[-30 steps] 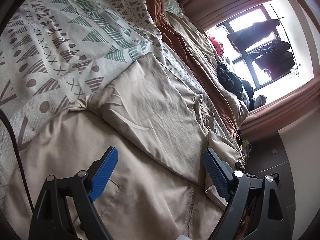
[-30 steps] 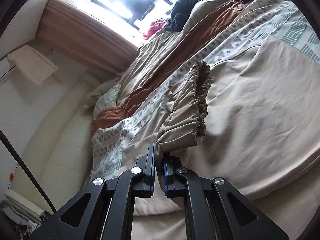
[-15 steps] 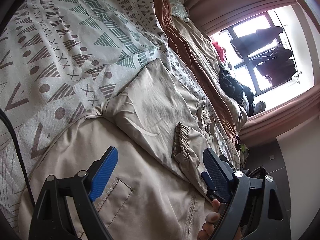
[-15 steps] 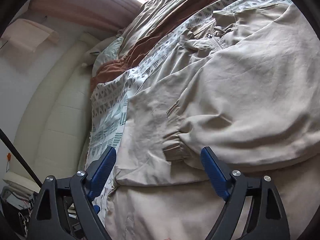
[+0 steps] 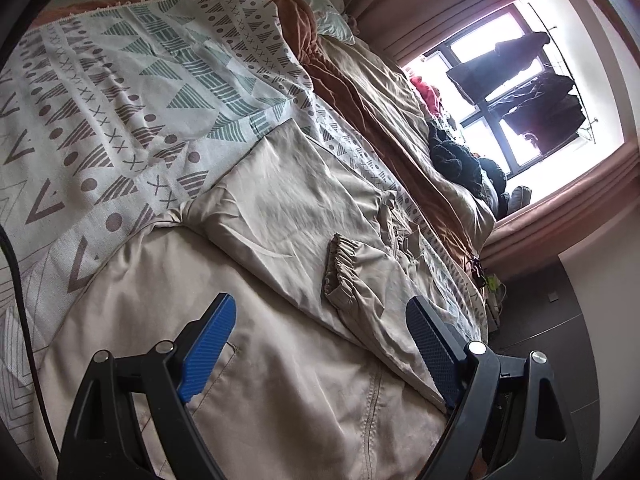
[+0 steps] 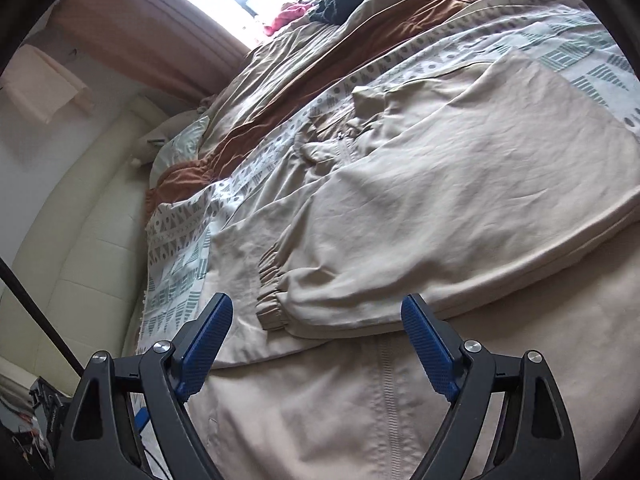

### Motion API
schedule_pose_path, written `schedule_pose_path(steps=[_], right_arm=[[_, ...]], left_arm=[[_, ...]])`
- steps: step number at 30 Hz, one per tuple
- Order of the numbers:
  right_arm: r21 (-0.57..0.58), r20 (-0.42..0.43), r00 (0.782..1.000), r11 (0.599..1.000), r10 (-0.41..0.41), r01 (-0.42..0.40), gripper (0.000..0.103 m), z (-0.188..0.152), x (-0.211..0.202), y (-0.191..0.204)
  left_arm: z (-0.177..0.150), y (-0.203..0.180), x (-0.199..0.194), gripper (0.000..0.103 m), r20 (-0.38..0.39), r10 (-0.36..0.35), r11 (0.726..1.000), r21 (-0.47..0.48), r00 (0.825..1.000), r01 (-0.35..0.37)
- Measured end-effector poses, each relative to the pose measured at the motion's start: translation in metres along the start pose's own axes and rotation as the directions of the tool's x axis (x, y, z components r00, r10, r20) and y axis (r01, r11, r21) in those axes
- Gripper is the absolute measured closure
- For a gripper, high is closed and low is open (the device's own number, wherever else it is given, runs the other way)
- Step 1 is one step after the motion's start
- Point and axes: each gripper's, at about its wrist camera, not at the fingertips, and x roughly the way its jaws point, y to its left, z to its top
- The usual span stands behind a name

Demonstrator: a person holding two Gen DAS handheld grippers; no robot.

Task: Fold large clothes

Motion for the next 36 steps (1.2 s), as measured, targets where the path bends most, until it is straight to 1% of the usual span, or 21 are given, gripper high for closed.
schedule_pose_path(steps=[5, 7, 9, 12, 14, 16, 18, 19, 21, 23, 25, 27, 29, 32, 33, 36], right_arm=[[0.04, 0.032, 0.999, 0.999, -0.017, 0.016, 0.017, -0.011, -0.045, -0.016], [0.034, 0.042, 0.998, 0.998, -0.047, 0.045, 0.017, -0.016, -0.063, -0.022], [0.039, 0.046, 0.998, 0.998, -0.051, 0.05, 0.017, -0.022, -0.082, -0.029], [0.069, 0.056, 0.998, 0.997, -0.034, 0.03, 0.017, -0.032, -0.11, -0.041], [0.065, 0.056, 0.998, 0.998, -0.029, 0.025, 0.017, -0.039, -0.127, -0.048], [0.048, 0.026, 1.0, 0.999, 0.001, -0.003, 0.017, -0.046, -0.142, -0.054], [0.033, -0.008, 0.999, 0.998, 0.047, -0.046, 0.017, -0.056, -0.155, -0.058], [0.03, -0.014, 0.998, 0.998, 0.056, -0.056, 0.017, -0.062, -0.164, -0.06], [0.031, -0.013, 0.998, 0.997, 0.067, -0.066, 0.017, -0.073, -0.183, -0.067], [0.044, 0.036, 0.998, 0.998, 0.052, -0.054, 0.017, -0.081, -0.21, -0.075], [0.018, 0.072, 0.997, 0.999, 0.037, -0.039, 0.015, -0.086, -0.233, -0.078], [0.018, 0.078, 0.995, 0.998, 0.061, -0.063, 0.015, -0.091, -0.253, -0.084], [0.023, 0.088, 0.994, 0.998, 0.063, -0.065, 0.015, -0.099, -0.274, -0.091], [0.022, 0.09, 0.994, 0.998, 0.061, -0.063, 0.015, -0.119, -0.306, -0.105], [0.013, 0.087, 0.995, 0.998, 0.057, -0.059, 0.015, -0.125, -0.314, -0.109], [-0.013, 0.081, 0.997, 1.0, 0.012, -0.011, 0.015, -0.14, -0.341, -0.125]], left_arm=[[-0.013, -0.015, -0.019, 0.015, 0.024, 0.017, 0.996, 0.082, 1.0, -0.019], [-0.021, -0.013, -0.025, 0.015, 0.036, 0.023, 0.995, 0.093, 0.999, -0.026], [-0.031, -0.007, -0.031, 0.015, 0.049, 0.026, 0.996, 0.089, 0.998, -0.03], [-0.049, 0.004, -0.038, 0.015, 0.059, 0.053, 0.994, 0.087, 0.997, -0.058], [-0.058, 0.008, -0.043, 0.015, 0.063, 0.047, 0.994, 0.092, 0.997, -0.053], [-0.067, 0.009, -0.051, 0.015, 0.065, 0.066, 0.993, 0.098, 0.996, -0.072], [-0.075, 0.011, -0.061, 0.015, 0.057, 0.053, 0.993, 0.099, 0.997, -0.059], [-0.08, 0.013, -0.069, 0.015, 0.053, 0.054, 0.993, 0.1, 0.997, -0.059], [-0.091, 0.013, -0.087, 0.015, 0.046, 0.032, 0.992, 0.117, 0.998, -0.037], [-0.102, 0.012, -0.108, 0.015, 0.053, 0.049, 0.986, 0.159, 0.997, -0.057], [-0.111, 0.012, -0.132, 0.015, 0.065, 0.052, 0.979, 0.195, 0.997, -0.063], [-0.118, 0.014, -0.155, 0.015, 0.084, 0.054, 0.975, 0.211, 0.995, -0.071], [-0.126, 0.018, -0.178, 0.015, 0.111, 0.061, 0.971, 0.222, 0.992, -0.084], [-0.136, 0.024, -0.201, 0.015, 0.111, 0.054, 0.968, 0.236, 0.992, -0.079], [-0.141, 0.026, -0.208, 0.015, 0.108, 0.053, 0.967, 0.241, 0.993, -0.078], [-0.152, 0.031, -0.22, 0.015, 0.088, 0.051, 0.961, 0.268, 0.995, -0.073]])
